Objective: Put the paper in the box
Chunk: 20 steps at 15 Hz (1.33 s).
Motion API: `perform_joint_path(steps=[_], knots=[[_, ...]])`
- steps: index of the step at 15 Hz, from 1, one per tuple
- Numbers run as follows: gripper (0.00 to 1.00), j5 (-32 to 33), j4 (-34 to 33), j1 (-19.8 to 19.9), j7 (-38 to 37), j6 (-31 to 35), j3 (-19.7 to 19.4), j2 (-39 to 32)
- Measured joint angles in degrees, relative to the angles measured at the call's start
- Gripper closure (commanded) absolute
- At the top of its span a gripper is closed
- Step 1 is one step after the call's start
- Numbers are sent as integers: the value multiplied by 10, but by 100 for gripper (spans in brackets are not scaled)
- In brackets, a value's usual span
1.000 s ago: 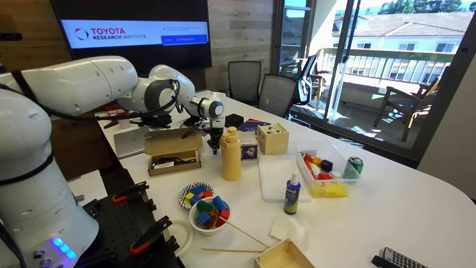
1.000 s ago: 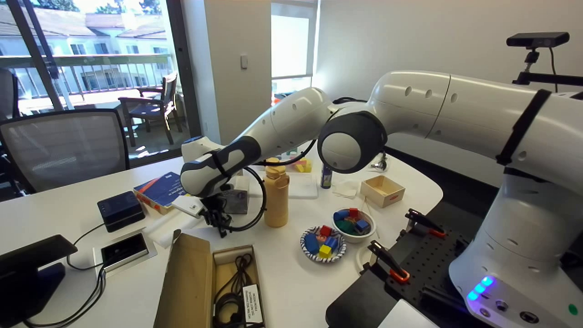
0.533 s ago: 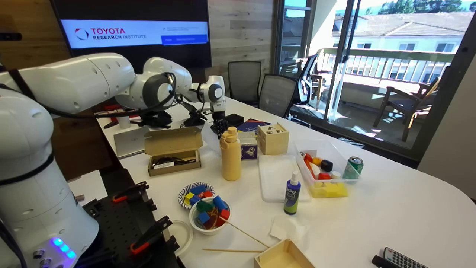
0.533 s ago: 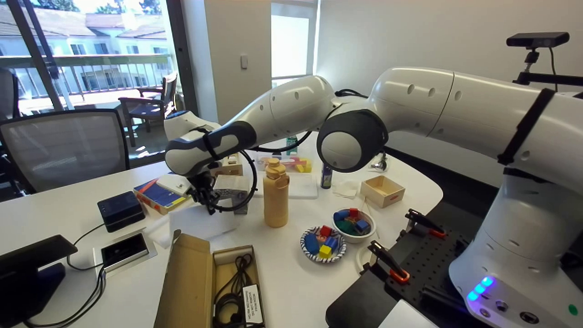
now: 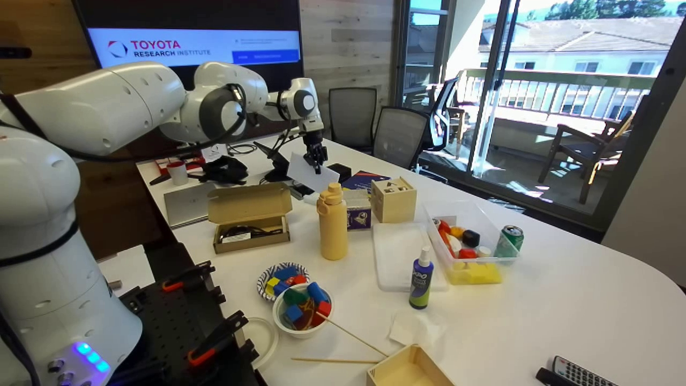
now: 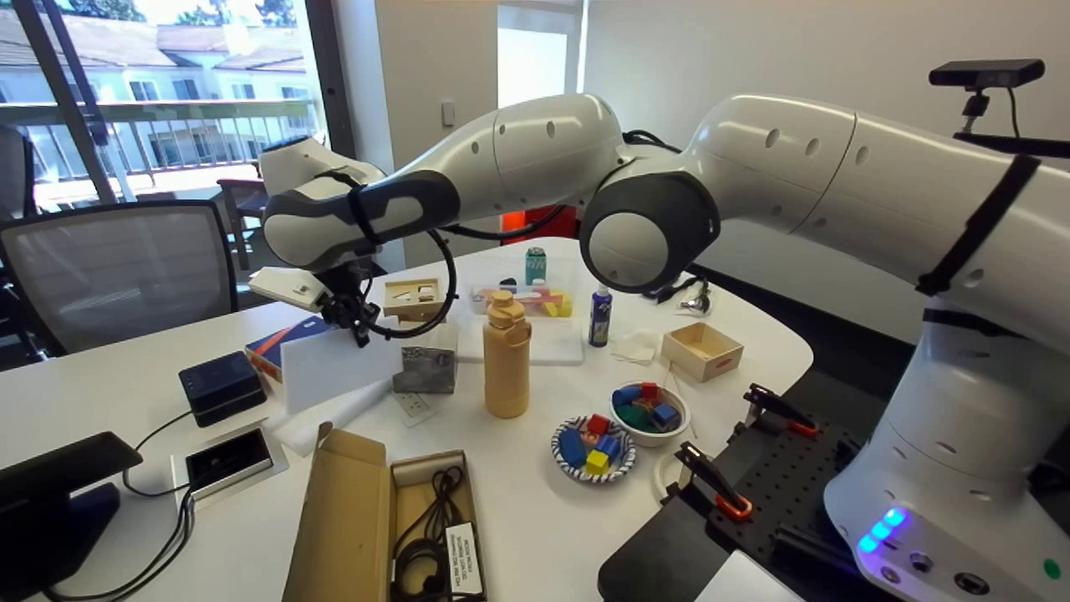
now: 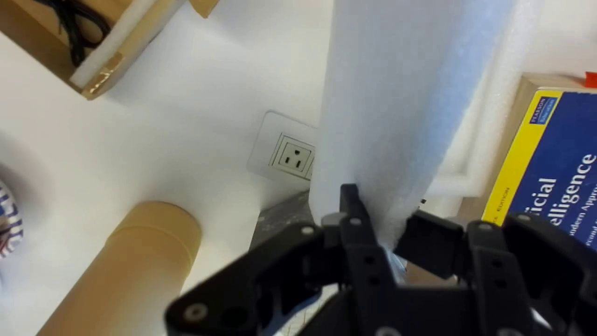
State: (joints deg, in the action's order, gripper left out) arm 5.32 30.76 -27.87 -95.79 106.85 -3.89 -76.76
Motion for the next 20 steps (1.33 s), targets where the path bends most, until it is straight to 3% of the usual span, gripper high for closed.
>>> perform_joint_path(steps=[7, 11, 20], knots=[[97, 1, -1, -38, 161, -146, 13, 63], [97, 1, 6, -61, 239, -188, 29, 62], [97, 1, 69, -112, 253, -198, 34, 32]])
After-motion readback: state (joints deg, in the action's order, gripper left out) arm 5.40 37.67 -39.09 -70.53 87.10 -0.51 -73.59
